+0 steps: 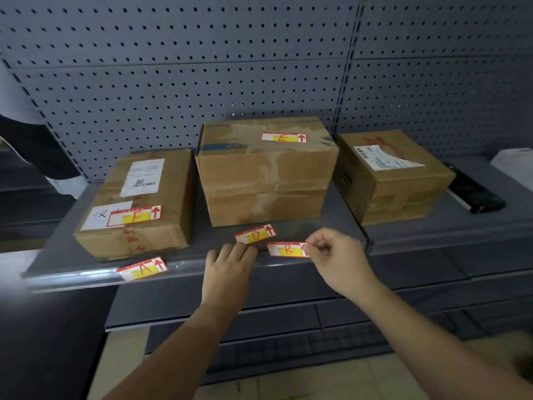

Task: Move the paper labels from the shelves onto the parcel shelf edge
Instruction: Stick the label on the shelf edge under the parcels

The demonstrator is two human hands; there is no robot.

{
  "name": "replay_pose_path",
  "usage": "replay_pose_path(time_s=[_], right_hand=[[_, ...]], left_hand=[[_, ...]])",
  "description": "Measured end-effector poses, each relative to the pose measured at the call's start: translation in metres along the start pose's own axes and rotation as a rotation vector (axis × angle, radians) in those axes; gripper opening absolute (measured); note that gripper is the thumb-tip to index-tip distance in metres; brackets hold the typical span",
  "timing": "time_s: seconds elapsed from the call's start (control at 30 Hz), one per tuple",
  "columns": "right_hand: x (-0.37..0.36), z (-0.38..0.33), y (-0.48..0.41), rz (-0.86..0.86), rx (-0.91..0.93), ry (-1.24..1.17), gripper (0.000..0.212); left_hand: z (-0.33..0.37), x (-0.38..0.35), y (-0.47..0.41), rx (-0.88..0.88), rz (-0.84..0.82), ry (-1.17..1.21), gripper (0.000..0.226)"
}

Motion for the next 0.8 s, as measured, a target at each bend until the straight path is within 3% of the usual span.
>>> replay_pose_path(time_s=[0.37,0.8], right_hand=[[0.003,0.011,0.001,0.014,-0.031,-0.067,0.005],[0.002,0.015,0.000,0.017,-0.043,-0.077,0.007]], left_hand=[[0.008,0.004,0.016,-0.125,0.311,0.008,0.034],[0.005,-0.009,0.026,-0.217,0.394,0.097,0.028]])
Point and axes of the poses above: each hand's wrist, its own y-axis away from the middle knuckle, its own x-axis out of the back of the hand, z = x × y, the point moved 10 cm from there along -y, towards the middle knuckle, and after that the axes turned 1 degree about z, right-handed, at the moved point
